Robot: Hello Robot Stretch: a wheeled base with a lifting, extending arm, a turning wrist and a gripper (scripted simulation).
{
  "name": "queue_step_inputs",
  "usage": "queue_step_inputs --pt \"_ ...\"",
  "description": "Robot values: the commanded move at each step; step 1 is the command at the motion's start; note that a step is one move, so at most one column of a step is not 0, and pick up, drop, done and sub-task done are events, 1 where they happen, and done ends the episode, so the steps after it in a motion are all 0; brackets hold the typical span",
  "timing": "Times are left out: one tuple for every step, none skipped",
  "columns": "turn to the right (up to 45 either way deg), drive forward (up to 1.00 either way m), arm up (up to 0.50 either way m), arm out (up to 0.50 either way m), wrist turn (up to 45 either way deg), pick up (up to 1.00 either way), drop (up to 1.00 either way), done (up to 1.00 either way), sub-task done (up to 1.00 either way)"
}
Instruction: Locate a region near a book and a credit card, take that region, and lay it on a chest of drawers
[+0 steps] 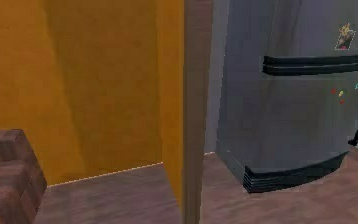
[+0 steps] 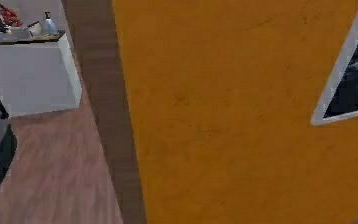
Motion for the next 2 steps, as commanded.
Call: queue_step_inputs --pt "-21.0 0.00 0.00 0.00 0.0 0.00 0.00 0.00 0.00" --pt "0.0 0.05 0.00 0.00 0.0 0.00 0.00 0.00 0.00"
